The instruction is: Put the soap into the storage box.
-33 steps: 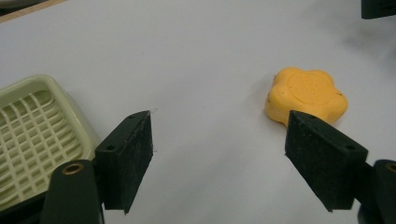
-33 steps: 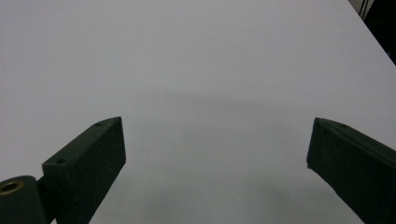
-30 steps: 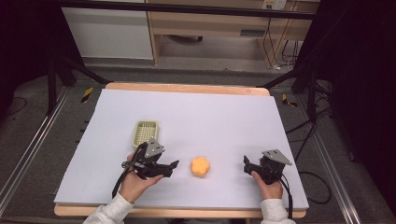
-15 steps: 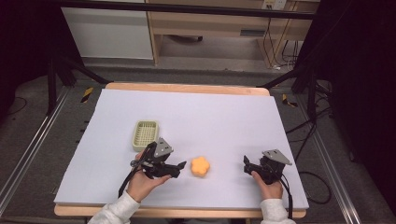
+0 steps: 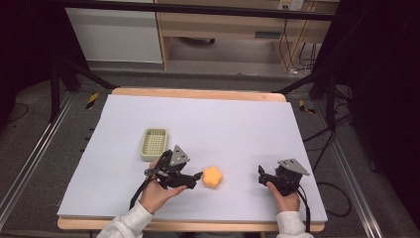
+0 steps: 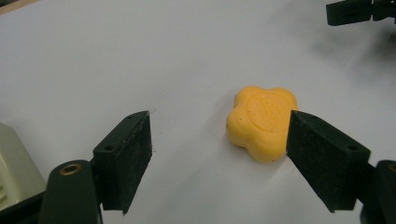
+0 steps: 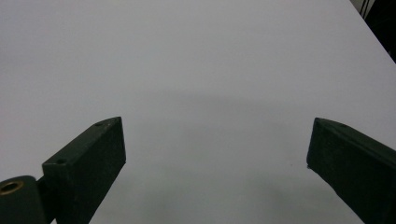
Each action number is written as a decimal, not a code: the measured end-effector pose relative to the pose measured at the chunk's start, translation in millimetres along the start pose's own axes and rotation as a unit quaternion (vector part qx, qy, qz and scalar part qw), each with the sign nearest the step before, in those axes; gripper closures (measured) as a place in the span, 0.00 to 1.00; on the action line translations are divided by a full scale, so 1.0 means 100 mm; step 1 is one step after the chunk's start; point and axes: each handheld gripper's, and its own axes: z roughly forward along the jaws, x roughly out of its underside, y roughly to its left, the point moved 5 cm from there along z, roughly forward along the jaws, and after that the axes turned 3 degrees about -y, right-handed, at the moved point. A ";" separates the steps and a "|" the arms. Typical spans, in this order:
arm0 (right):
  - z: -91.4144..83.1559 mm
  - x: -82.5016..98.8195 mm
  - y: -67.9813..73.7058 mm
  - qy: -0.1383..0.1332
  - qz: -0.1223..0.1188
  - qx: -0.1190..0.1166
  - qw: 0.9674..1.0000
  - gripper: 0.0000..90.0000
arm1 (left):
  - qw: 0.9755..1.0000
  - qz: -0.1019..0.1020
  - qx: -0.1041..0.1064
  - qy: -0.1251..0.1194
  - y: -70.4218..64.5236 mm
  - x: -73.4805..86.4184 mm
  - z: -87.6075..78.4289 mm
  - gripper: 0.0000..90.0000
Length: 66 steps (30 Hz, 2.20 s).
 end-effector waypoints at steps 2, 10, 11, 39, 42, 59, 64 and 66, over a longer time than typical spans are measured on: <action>0.00 0.00 0.00 0.000 0.000 0.000 1.000 0.06 | 1.000 0.003 0.003 0.003 -0.02 -0.01 0.02 0.25; 0.00 0.00 0.00 0.000 0.000 0.000 1.000 0.06 | 1.000 0.007 0.011 0.012 -0.08 -0.04 0.08 0.25; 0.00 0.00 0.00 0.000 0.000 0.000 1.000 0.06 | 1.000 0.007 0.011 0.012 -0.08 -0.04 0.08 0.25; 0.00 0.00 0.00 0.001 0.001 -0.001 1.000 0.06 | 0.998 0.024 0.026 0.048 -0.25 -0.10 0.31 0.22; 0.00 0.00 0.00 0.001 0.001 -0.001 1.000 0.06 | 0.998 0.028 0.029 0.055 -0.28 -0.10 0.35 0.22; 0.00 0.00 0.00 0.002 0.001 -0.001 1.000 0.06 | 0.996 0.033 0.032 0.073 -0.32 -0.11 0.47 0.20; 0.00 0.00 0.00 0.002 0.001 -0.001 1.000 0.06 | 0.996 0.031 0.034 0.078 -0.33 -0.10 0.50 0.19; 0.00 0.00 0.00 0.002 0.001 -0.001 1.000 0.06 | 0.995 0.037 0.037 0.083 -0.34 -0.09 0.51 0.19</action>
